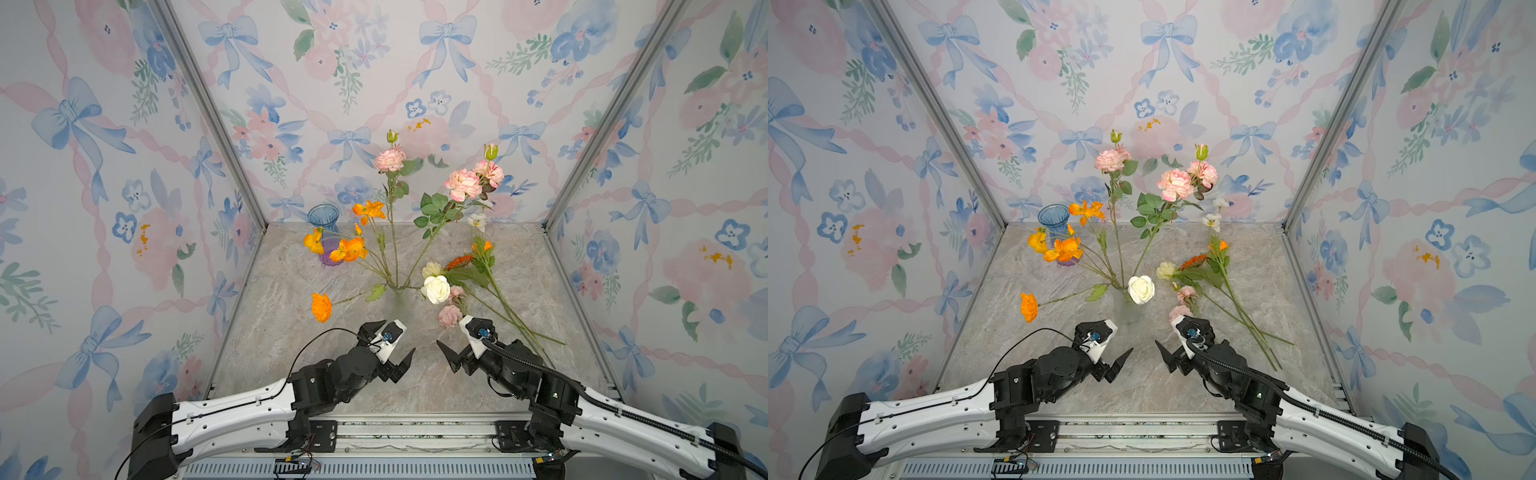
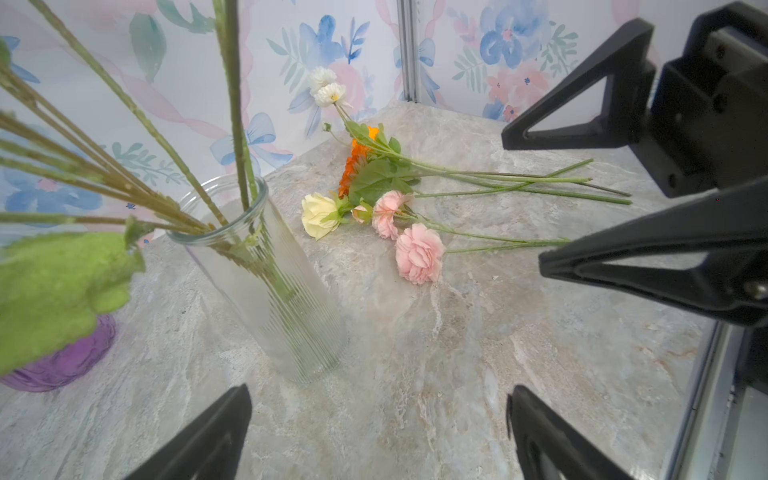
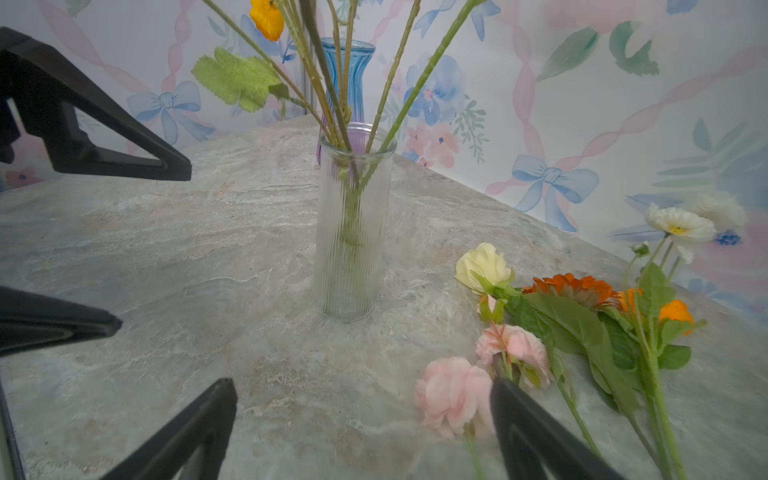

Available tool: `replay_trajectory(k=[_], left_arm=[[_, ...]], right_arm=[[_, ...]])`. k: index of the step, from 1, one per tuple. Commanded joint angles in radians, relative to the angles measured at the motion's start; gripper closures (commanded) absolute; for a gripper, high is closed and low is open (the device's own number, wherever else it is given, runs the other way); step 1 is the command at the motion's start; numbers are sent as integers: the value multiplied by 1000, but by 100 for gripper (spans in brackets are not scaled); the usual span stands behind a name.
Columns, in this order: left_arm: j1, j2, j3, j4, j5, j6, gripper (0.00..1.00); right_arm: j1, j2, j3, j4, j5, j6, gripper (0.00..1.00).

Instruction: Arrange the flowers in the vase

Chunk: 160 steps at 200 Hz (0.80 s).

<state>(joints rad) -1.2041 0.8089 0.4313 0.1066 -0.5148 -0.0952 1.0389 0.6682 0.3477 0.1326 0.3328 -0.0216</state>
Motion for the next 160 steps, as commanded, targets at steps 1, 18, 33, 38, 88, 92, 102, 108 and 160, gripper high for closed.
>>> replay_trajectory(k=[1, 18, 33, 38, 88, 92, 102, 108, 160], left_arm=[[-3, -34, -110, 207, -72, -65, 2], [6, -38, -193, 347, -75, -77, 2], [44, 2, -212, 403, -45, -79, 2], [61, 22, -205, 407, -24, -81, 2], [200, 175, -208, 607, 65, -65, 2], [215, 186, -206, 623, 83, -62, 2], [245, 218, -196, 658, 129, -49, 2], [260, 239, -185, 683, 158, -37, 2], [363, 437, -59, 795, 324, 8, 2]], right_arm=[[-29, 43, -4, 70, -101, 19, 3], [-59, 91, 0, 107, -149, 8, 3], [-98, 127, -4, 165, -194, -4, 3], [-115, 139, -2, 185, -216, -9, 3], [-237, 306, 66, 349, -392, 27, 3], [-237, 322, 79, 350, -400, 21, 3], [-237, 367, 109, 345, -425, -1, 3], [-238, 392, 127, 343, -441, -10, 3], [-240, 405, 65, 450, -459, -10, 3]])
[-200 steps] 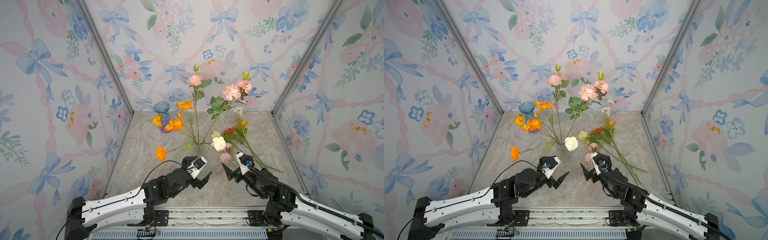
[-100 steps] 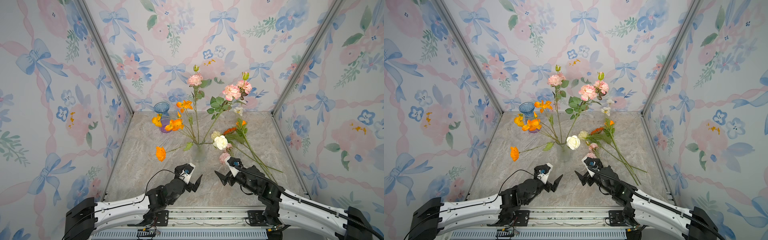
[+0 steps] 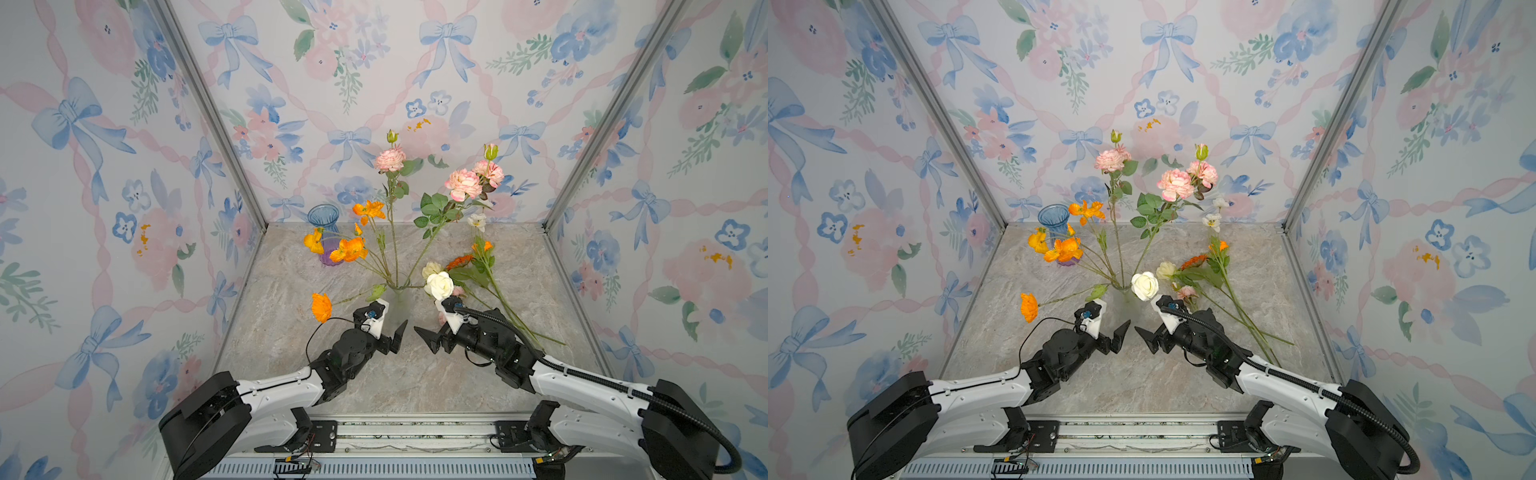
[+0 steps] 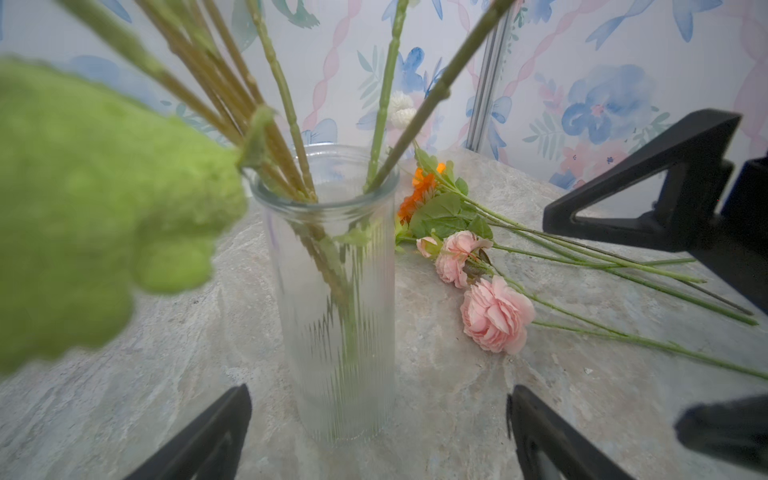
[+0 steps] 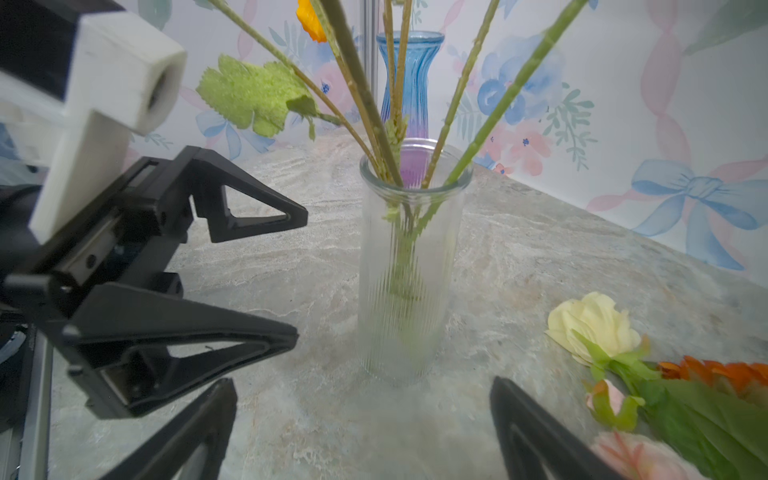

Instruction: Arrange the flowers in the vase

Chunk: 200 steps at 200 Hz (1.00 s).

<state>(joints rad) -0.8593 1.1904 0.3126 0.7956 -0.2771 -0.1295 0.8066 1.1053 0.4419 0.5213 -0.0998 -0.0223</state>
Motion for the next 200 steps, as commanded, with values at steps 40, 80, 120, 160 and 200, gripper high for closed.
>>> replay_trajectory(k=[40, 80, 120, 160, 200], left_arm=[[73, 190, 135, 161, 76, 23, 2], [113, 293, 198, 211, 113, 34, 2], [148, 390, 268, 225, 150, 45, 2], [164, 449, 288, 277, 168, 36, 8], [163, 460, 280, 322, 202, 37, 28]], right_arm=[[-20, -83, -72, 49, 2, -10, 3], [-27, -50, -55, 44, -16, -9, 3], [-26, -32, -40, 34, -29, -12, 3], [-34, -32, -52, 55, -11, -11, 3], [-58, -29, -56, 67, -13, 0, 3]])
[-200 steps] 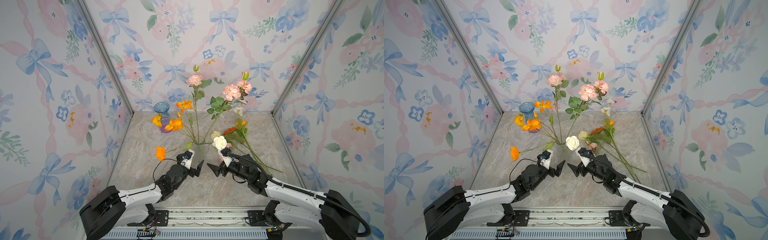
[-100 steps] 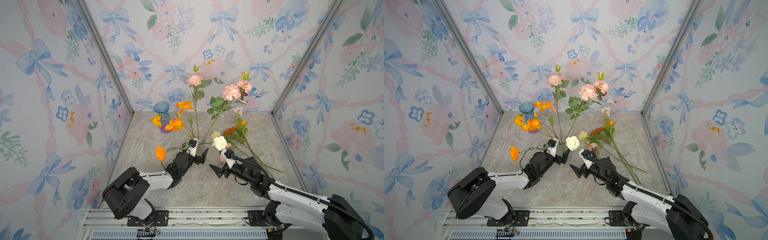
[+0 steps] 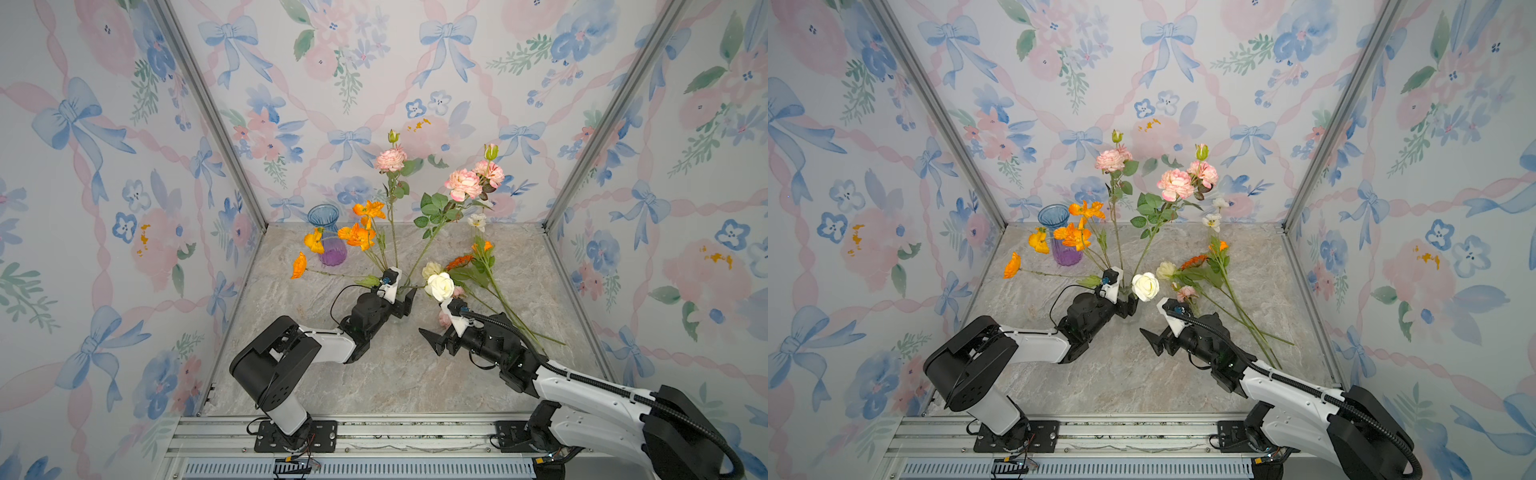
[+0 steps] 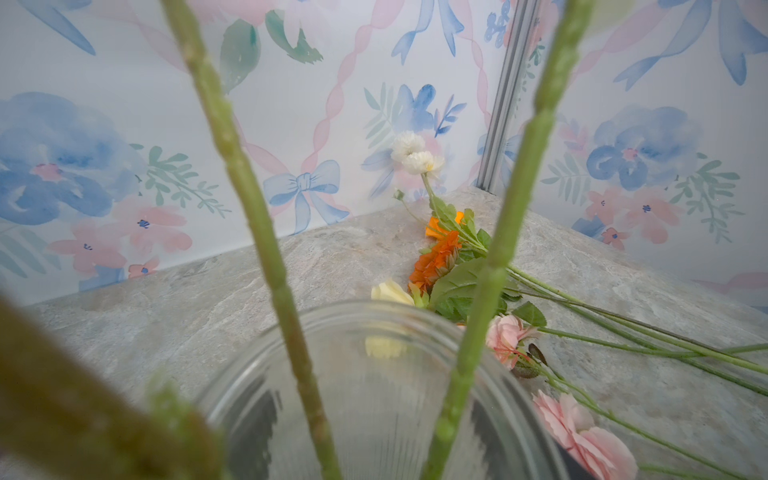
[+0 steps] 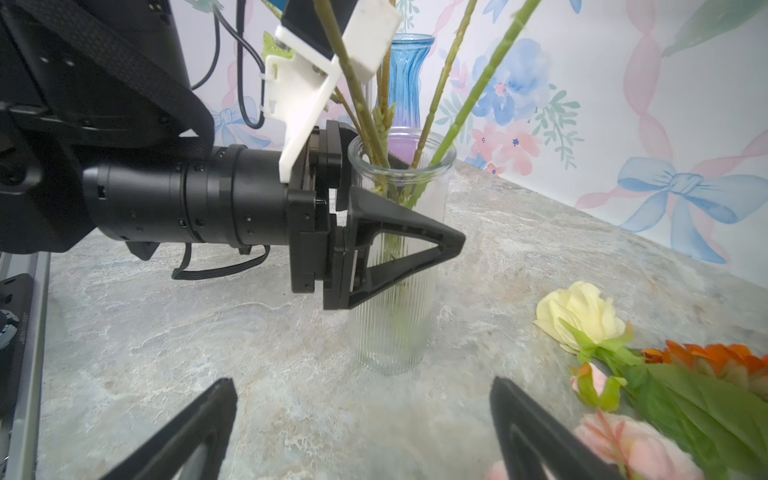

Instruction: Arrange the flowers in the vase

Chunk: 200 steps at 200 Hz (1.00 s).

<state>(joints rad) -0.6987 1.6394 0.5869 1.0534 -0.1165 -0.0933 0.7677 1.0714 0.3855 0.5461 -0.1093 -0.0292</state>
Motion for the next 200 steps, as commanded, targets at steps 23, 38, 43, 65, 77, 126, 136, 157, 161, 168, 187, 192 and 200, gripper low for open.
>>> replay_trajectory(k=[23, 38, 43, 65, 77, 126, 136, 157, 161, 168, 187, 192, 200], left_arm=[[2, 8, -9, 105, 50, 5, 39], [2, 3, -12, 115, 54, 7, 47], [1, 2, -12, 117, 56, 7, 49], [2, -5, -10, 126, 83, 38, 59], [2, -8, -6, 133, 94, 54, 61], [53, 15, 88, 133, 171, 86, 74], [77, 27, 141, 134, 187, 77, 75], [122, 74, 228, 134, 211, 66, 75], [129, 85, 248, 133, 212, 67, 75], [140, 109, 283, 133, 213, 69, 75], [168, 181, 382, 134, 214, 75, 75], [173, 200, 408, 134, 215, 76, 75], [182, 231, 449, 135, 208, 80, 76]], right_arm=[[-25, -3, -4, 47, -7, 15, 3], [-28, -3, -7, 54, -7, 18, 3], [-29, -3, -7, 54, -9, 20, 3], [-30, 2, -6, 56, -10, 20, 3], [-30, 3, -6, 57, -8, 24, 3], [-53, 18, -12, 77, 11, 54, 3], [-65, 19, -16, 87, 18, 64, 3], [-96, 26, -41, 144, 49, 103, 3], [-103, 33, -48, 163, 54, 113, 3], [-111, 49, -53, 191, 59, 119, 3], [-114, 91, -36, 215, 86, 124, 3], [-114, 103, -30, 220, 91, 126, 3], [-114, 120, -21, 223, 101, 131, 3]])
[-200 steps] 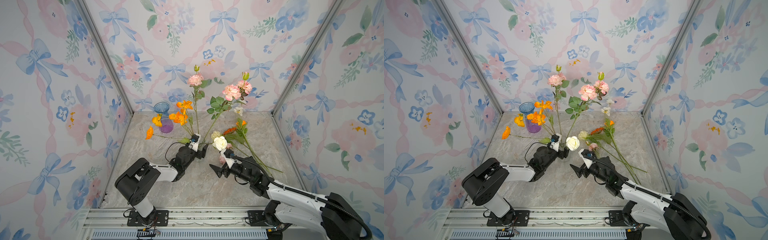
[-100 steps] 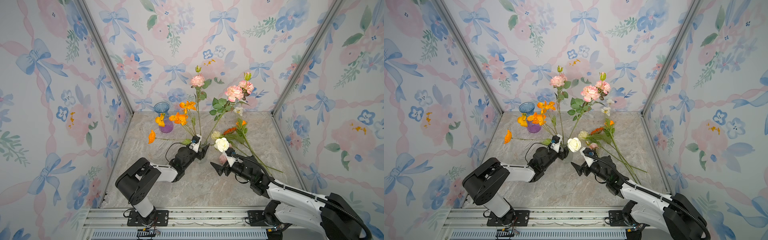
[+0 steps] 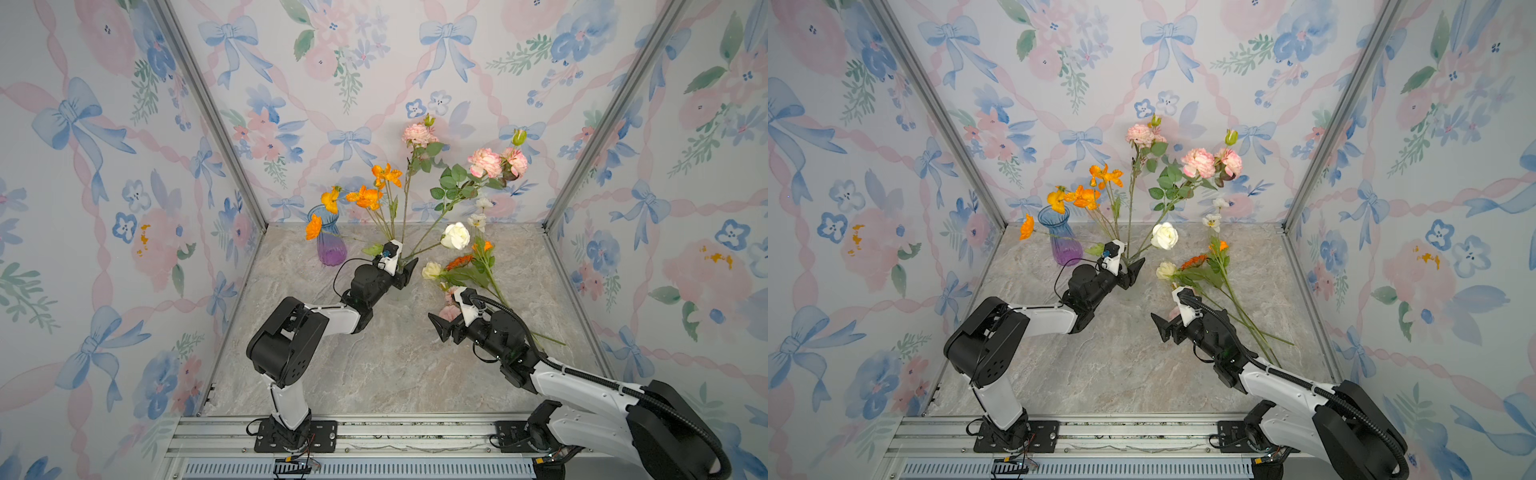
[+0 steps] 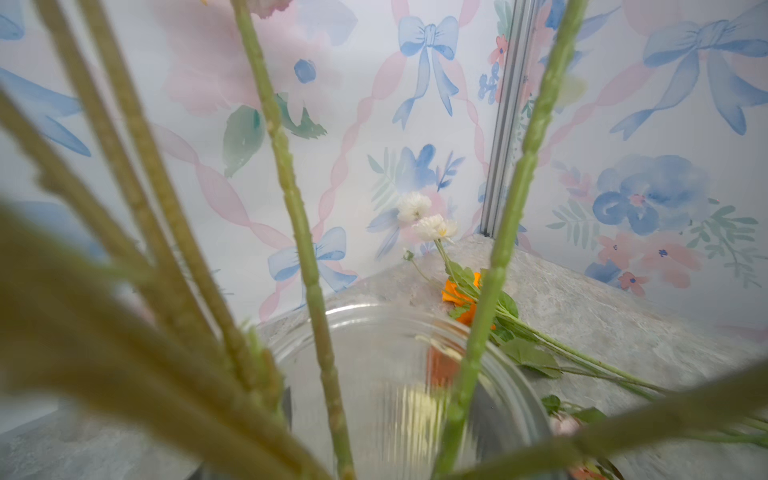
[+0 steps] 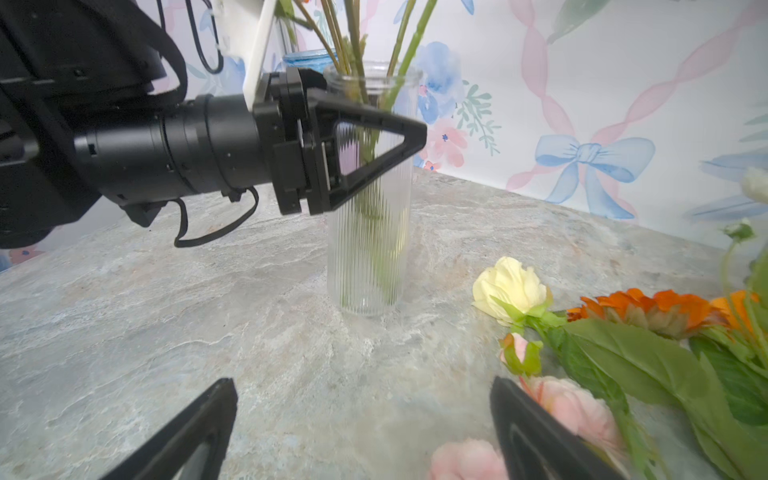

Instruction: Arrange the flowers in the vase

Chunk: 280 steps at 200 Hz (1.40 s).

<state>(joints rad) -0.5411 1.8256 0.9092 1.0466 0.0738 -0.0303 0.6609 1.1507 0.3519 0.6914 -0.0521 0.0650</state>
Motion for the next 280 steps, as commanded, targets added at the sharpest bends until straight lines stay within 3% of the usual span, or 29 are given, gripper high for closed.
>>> replay_trajectory(k=[1, 47, 90, 168, 214, 256, 280], left_arm=[[26, 50, 131, 143, 17, 18, 76], [59, 260, 370, 205, -41, 31, 78], [69, 443, 599, 204, -86, 63, 79], [86, 598, 806, 128, -192, 76, 75], [90, 632, 820, 89, -209, 76, 71], [92, 643, 800, 89, -214, 61, 63], [92, 648, 789, 89, -237, 60, 41]], right_arm=[[-7, 43, 13, 77, 45, 37, 3], [-8, 58, 8, 103, 134, 52, 3], [-7, 74, 20, 88, 130, 41, 3], [-9, 73, 29, 71, 118, 54, 3], [-9, 98, 39, 70, 100, 59, 3], [-9, 96, 41, 67, 99, 55, 3], [-9, 98, 42, 65, 96, 54, 3]])
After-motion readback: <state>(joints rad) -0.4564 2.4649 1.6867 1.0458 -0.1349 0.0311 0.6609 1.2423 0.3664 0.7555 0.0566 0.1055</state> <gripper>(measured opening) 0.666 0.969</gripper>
